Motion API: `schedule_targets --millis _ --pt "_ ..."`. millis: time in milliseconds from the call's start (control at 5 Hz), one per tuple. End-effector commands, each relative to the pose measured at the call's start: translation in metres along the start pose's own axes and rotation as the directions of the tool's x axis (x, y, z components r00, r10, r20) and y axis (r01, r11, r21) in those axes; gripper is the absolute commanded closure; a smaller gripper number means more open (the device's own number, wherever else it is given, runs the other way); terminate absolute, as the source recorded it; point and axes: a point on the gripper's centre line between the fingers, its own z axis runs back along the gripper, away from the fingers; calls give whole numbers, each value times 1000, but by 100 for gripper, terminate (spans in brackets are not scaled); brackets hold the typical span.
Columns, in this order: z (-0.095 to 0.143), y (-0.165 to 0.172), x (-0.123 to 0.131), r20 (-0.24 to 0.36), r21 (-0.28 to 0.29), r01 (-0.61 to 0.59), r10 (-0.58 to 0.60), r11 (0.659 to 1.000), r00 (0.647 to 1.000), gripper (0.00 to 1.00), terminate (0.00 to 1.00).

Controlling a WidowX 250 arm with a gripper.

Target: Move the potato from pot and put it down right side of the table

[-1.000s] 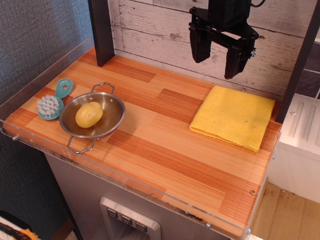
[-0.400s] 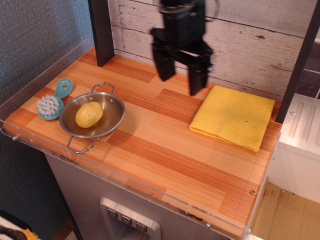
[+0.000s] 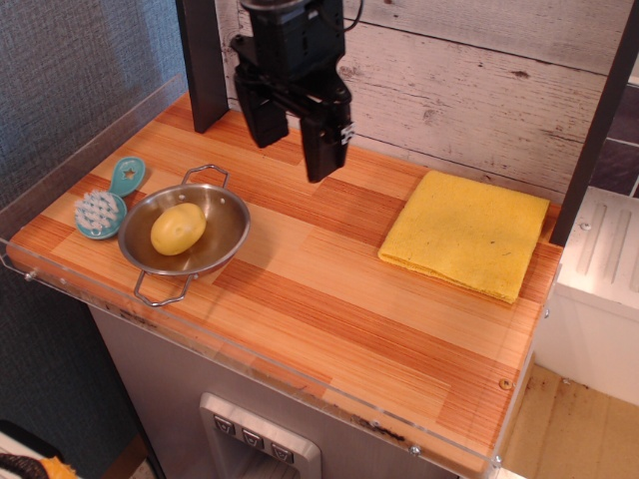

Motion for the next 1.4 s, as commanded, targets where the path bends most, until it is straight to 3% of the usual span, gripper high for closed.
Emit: schedule_targets --millis 0,600,1200 --pt "-16 33 -32 -53 104 -73 79 992 995 0 0" --pt "-41 76 -72 -118 86 -220 229 972 966 0 0" --pt "-73 56 -66 -152 65 -188 196 980 969 0 0"
